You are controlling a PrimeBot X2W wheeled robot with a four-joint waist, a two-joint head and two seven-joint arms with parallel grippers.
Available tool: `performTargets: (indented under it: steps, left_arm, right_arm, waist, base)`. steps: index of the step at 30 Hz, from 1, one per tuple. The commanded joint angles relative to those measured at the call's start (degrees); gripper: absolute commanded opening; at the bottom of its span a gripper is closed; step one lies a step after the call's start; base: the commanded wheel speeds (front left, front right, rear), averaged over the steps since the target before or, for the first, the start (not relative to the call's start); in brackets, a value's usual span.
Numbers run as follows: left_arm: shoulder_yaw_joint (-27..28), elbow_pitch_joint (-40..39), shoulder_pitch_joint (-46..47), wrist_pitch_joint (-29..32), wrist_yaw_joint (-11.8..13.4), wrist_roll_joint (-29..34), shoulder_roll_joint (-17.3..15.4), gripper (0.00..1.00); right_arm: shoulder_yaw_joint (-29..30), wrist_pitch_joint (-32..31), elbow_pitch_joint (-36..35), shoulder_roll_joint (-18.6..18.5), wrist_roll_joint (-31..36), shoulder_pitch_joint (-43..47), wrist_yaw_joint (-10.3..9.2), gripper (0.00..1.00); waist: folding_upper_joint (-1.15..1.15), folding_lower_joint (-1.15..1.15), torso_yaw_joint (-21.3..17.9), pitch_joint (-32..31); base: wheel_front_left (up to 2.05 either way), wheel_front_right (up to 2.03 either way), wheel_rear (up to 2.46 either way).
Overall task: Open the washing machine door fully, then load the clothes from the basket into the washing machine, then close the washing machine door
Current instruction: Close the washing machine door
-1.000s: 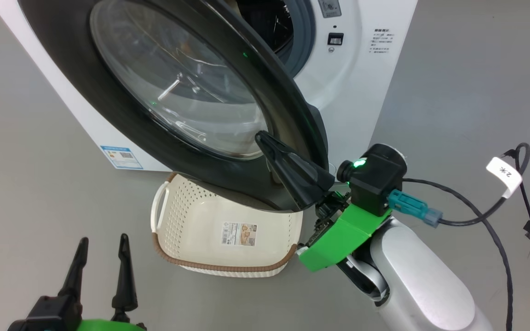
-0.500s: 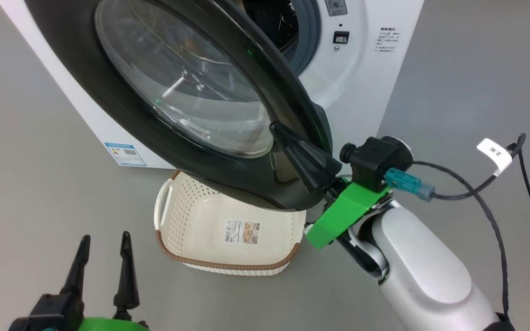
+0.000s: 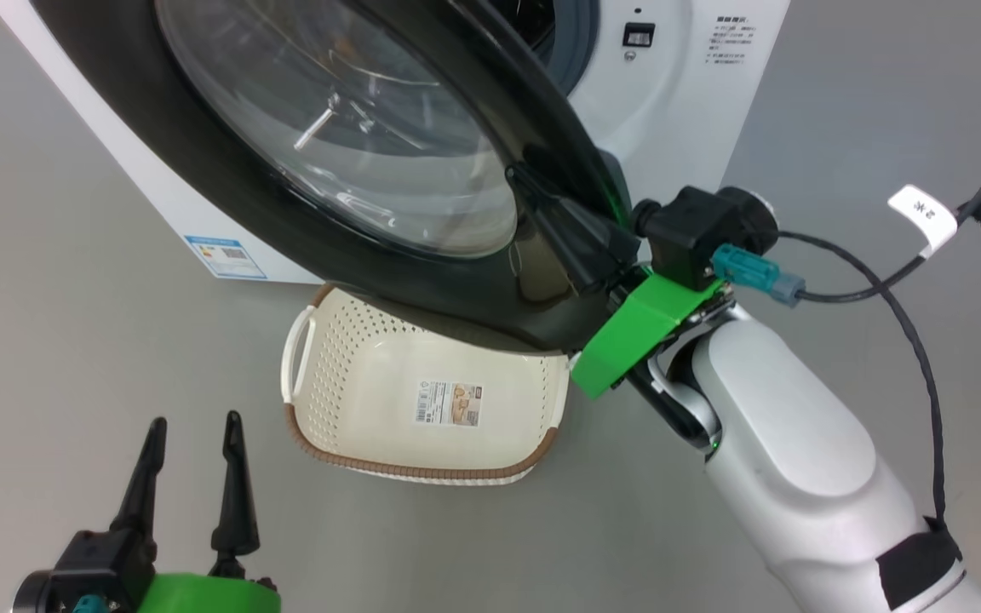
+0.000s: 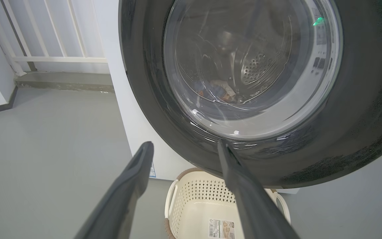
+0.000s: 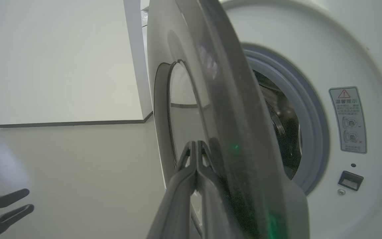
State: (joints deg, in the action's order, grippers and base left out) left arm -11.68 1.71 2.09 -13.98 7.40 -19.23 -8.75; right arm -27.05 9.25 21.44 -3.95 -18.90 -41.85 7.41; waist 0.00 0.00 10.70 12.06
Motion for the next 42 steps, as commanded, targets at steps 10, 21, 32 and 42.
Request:
performTargets:
  steps: [10,21,32,42]
  left_arm:
    - [1.3,-0.9,4.3,-0.9,0.3,0.6,0.3,1.00]
    - [1.0,-0.1,7.5,-1.0,-1.1,1.5,2.3,1.00]
    - [2.2,0.6,8.2,-1.0,-2.7,2.5,4.2,1.00]
    - [3.2,1.2,8.6,-1.0,-3.8,3.4,4.9,1.00]
  right_arm:
    - [3.3,0.6,6.2,0.9,2.1,-9.1,0.08,0.00]
    - [8.0,2.7,18.8,-0.1,3.3,-22.8,0.08,0.00]
    - [11.9,5.1,28.9,-0.6,4.2,-30.3,0.08,0.00]
    - [13.0,5.7,31.2,-0.2,4.6,-31.9,0.08,0.00]
  waist:
    - [0.00,0.00,0.8,3.6]
    - [0.00,0.00,3.5,8.1]
    - [0.00,0.00,4.9,9.2]
    - [0.00,0.00,4.8,9.2]
  base:
    - [0.00,0.00,0.00]
    - [0.00,0.00,0.00]
    - [0.00,0.00,0.00]
    - [0.00,0.00,0.00]
